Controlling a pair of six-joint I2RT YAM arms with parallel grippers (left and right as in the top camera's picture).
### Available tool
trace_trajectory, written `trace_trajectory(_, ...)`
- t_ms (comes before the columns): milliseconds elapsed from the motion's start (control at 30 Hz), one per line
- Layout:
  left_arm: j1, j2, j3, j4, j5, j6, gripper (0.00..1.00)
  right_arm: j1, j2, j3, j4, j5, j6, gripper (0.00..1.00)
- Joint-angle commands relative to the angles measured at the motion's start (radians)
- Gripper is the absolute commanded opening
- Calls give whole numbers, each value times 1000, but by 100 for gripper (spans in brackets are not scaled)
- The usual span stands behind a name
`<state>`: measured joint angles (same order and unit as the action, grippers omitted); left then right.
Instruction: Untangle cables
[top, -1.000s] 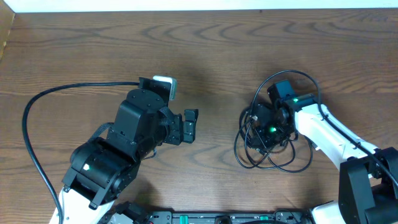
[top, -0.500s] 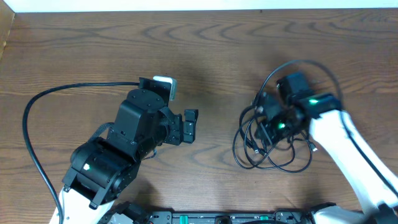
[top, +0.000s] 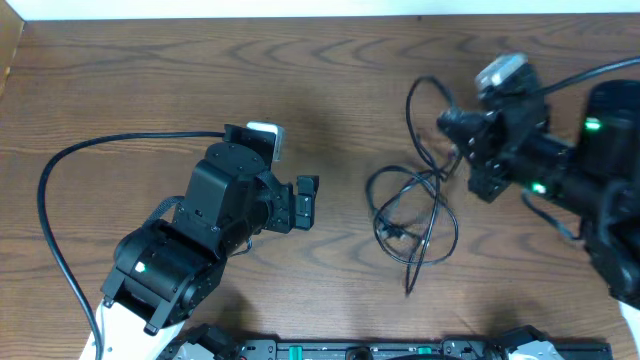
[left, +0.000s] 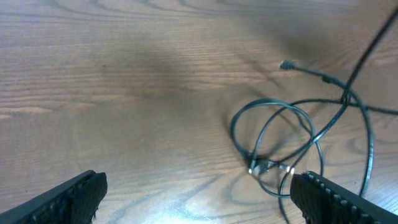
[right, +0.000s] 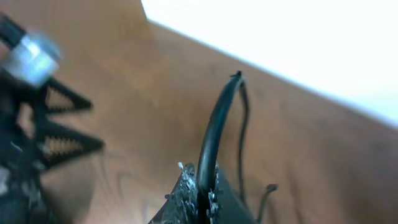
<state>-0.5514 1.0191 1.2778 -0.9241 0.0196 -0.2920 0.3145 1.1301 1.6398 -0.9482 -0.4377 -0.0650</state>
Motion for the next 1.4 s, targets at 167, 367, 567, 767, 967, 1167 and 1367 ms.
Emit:
trace_trajectory(167,5,1,22,-3,-13,-2,99,7,9,141,94,2,92,1)
trace_trajectory(367,5,1,22,-3,-13,-1,99,7,9,163,146,2,94,1)
trace_trajectory(567,5,2,22,-3,-13,-2,99,7,9,167,260,45,76,1)
trace_trajectory(767,5,2,22,-3,-13,-2,99,7,9,167,357,189,10,1)
trace_trajectory(967,5,2,22,-3,-13,-1,99,7,14,167,388,555,-96,1)
trace_trajectory(1167,5,2,22,-3,-13,-1,99,-29,46,167,377,882,-207,1)
trace_trajectory(1367,5,2,22,-3,-13,-1,99,-180,92,167,333,974,-208,1)
